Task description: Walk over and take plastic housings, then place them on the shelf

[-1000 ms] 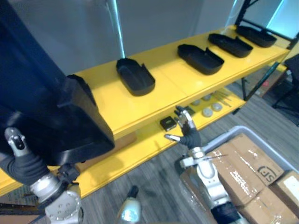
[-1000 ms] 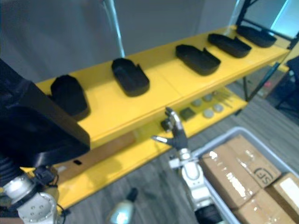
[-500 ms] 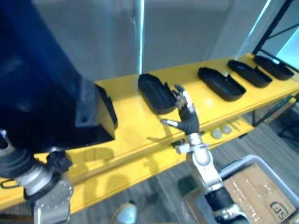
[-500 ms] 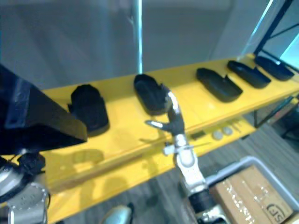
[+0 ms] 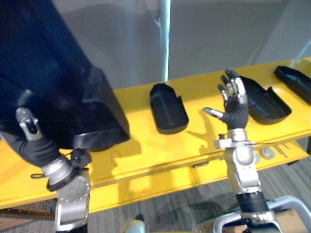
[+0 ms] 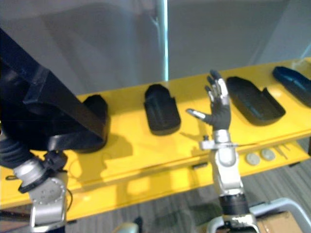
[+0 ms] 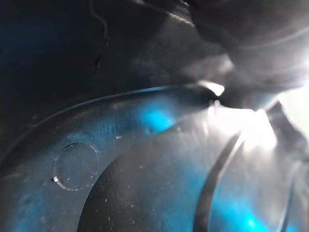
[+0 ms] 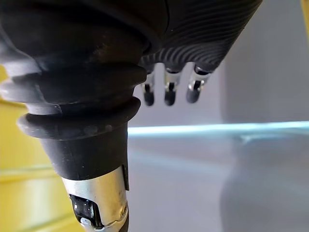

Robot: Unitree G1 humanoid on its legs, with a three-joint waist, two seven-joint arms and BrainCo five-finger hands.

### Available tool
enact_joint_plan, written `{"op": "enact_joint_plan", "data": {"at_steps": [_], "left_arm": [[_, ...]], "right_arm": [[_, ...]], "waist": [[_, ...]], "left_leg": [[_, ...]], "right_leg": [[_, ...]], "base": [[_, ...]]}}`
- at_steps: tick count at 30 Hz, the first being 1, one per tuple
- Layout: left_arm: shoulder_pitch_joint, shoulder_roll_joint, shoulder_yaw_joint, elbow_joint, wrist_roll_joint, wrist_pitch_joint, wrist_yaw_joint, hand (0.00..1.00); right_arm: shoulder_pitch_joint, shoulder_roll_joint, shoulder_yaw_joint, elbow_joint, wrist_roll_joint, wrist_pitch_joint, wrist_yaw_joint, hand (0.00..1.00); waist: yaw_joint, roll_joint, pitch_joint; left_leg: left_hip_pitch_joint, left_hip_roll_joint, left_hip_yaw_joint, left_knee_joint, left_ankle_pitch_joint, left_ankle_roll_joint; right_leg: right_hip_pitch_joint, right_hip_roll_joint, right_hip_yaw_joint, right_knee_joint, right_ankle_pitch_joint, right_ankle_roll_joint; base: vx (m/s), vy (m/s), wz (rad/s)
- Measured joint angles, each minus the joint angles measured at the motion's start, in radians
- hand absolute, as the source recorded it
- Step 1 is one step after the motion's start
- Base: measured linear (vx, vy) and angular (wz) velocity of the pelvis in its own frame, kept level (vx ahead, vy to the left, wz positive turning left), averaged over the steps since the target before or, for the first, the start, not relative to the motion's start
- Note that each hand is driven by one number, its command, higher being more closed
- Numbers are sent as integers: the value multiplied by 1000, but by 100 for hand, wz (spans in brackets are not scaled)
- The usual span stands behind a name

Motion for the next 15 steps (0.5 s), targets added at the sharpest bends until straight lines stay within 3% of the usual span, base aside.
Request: {"op": "enact_joint_plan", "data": {"at_steps": [3, 7, 9, 11, 12, 13, 15], "left_arm": [[-27, 25, -21, 5, 29, 8, 0, 100], [-68, 46, -47, 99, 26, 64, 8, 100], [-31, 39, -40, 103, 12, 88, 14, 100], [60, 24, -14, 102, 2, 109, 11, 100], [118, 2, 13, 100, -4, 111, -7, 100], [168, -19, 36, 95, -13, 110, -22, 100], [206, -33, 72, 74, -21, 102, -52, 100]], "right_arm": [[10, 23, 5, -55, 17, -48, 3, 0], [22, 36, 39, -79, 19, -70, 4, 0], [16, 47, 65, -72, 22, -69, 14, 0], [5, 74, 93, -60, 27, -64, 21, 0], [1, 90, 98, -52, 25, -63, 22, 0], [4, 96, 96, -35, 25, -62, 22, 0], [19, 96, 70, -31, 25, -53, 19, 0]], "waist": [[-17, -9, -6], [-33, -17, -3], [-15, -25, 5], [10, -18, 15], [11, -6, 35], [9, 1, 45], [10, 4, 56]], "left_leg": [[-13, -25, -27, 1, 3, 5], [-54, -80, -183, 62, 13, 5], [-58, -97, -233, 78, 20, -7], [-56, -100, -246, 79, 46, -21], [-57, -94, -214, 72, 82, -7], [-61, -80, -129, 37, 126, 36], [-112, -19, 45, 46, 82, 105]], "right_leg": [[0, -12, -2, 9, -11, -10], [28, -26, 5, 103, -92, -64], [59, -23, 2, 113, -130, -56], [99, -7, -31, 116, -157, -52], [129, 8, -74, 113, -166, -67], [141, 16, -121, 111, -169, -71], [138, 13, -223, 95, -166, -67]], "base": [[1, 25, 26], [-27, -3, 106], [-50, -102, 102], [-80, -138, 92], [-144, -150, 118], [-236, -141, 127], [-254, -102, 136]]}}
